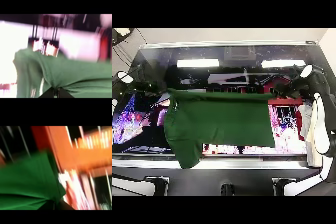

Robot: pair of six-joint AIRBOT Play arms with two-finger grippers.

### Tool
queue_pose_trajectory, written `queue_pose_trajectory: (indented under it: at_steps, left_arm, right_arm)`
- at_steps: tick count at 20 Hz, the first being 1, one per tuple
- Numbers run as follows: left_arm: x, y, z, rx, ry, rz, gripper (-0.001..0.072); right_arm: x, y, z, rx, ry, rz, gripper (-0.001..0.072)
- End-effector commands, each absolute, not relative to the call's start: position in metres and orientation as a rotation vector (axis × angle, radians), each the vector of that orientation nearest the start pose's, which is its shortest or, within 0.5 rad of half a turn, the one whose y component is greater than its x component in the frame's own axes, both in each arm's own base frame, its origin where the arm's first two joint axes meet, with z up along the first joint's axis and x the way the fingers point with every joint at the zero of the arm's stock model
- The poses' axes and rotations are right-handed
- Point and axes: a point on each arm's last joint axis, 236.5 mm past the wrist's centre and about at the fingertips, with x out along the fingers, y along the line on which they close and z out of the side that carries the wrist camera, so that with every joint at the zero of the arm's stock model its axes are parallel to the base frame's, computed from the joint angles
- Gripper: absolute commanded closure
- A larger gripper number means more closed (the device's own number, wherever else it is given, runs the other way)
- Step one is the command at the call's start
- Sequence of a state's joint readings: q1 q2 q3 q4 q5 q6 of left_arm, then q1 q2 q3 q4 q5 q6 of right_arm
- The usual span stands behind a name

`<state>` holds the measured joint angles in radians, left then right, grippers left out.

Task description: Fold the shirts.

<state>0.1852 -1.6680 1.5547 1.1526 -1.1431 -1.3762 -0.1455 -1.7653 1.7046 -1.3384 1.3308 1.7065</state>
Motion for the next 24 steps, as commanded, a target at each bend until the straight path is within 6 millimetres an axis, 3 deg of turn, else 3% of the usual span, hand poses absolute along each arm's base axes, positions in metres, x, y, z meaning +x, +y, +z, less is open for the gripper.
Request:
queue_pose_trajectory:
  at_steps: [1, 3, 6, 10, 11, 12, 13, 14, 16, 17, 19, 20, 22, 24]
  left_arm:
    - [0.427, 0.011, -0.029, -0.283, 1.487, -0.179, 0.0679]
    - [0.412, 0.007, -0.042, -0.339, 1.55, -0.145, 0.0679]
    - [0.386, 0.001, -0.061, -0.365, 1.643, -0.146, 0.068]
    - [0.373, -0.006, -0.072, -0.398, 1.686, -0.159, 0.0665]
    - [0.377, -0.009, -0.068, -0.425, 1.672, -0.162, 0.054]
    - [0.384, -0.008, -0.06, -0.453, 1.652, -0.152, 0.0328]
    - [0.388, -0.004, -0.048, -0.46, 1.642, -0.15, 0.0247]
    - [0.39, 0.001, -0.035, -0.455, 1.636, -0.157, 0.0247]
    - [0.383, 0.018, -0.011, -0.469, 1.632, -0.151, 0.0247]
    - [0.376, 0.025, -0.003, -0.486, 1.632, -0.139, 0.0248]
    - [0.349, 0.03, -0.002, -0.512, 1.637, -0.123, 0.0249]
    - [0.328, 0.029, -0.011, -0.524, 1.649, -0.117, 0.0249]
    - [0.28, 0.017, -0.043, -0.573, 1.684, -0.087, 0.0249]
    - [0.229, -0.001, -0.073, -0.577, 1.735, -0.114, 0.0249]
  right_arm:
    - [0.429, -0.01, -0.033, 0.391, 1.603, -0.044, 0.0668]
    - [0.418, 0.005, -0.051, 0.455, 1.655, -0.011, 0.0668]
    - [0.397, 0.011, -0.073, 0.482, 1.735, -0.012, 0.0668]
    - [0.395, 0.014, -0.08, 0.512, 1.738, -0.024, 0.0662]
    - [0.399, 0.017, -0.078, 0.546, 1.722, -0.04, 0.0575]
    - [0.402, 0.021, -0.072, 0.569, 1.702, -0.031, 0.0439]
    - [0.405, 0.022, -0.063, 0.575, 1.679, -0.02, 0.0331]
    - [0.408, 0.015, -0.052, 0.526, 1.639, -0.015, 0.0302]
    - [0.396, -0.012, -0.03, 0.408, 1.624, -0.072, 0.0195]
    - [0.385, -0.025, -0.021, 0.401, 1.642, -0.093, 0.0195]
    - [0.357, -0.045, -0.013, 0.453, 1.706, -0.11, 0.0195]
    - [0.341, -0.055, -0.014, 0.482, 1.739, -0.121, 0.0195]
    - [0.316, -0.067, -0.021, 0.538, 1.766, -0.152, 0.0198]
    - [0.301, -0.066, -0.029, 0.543, 1.757, -0.161, 0.0199]
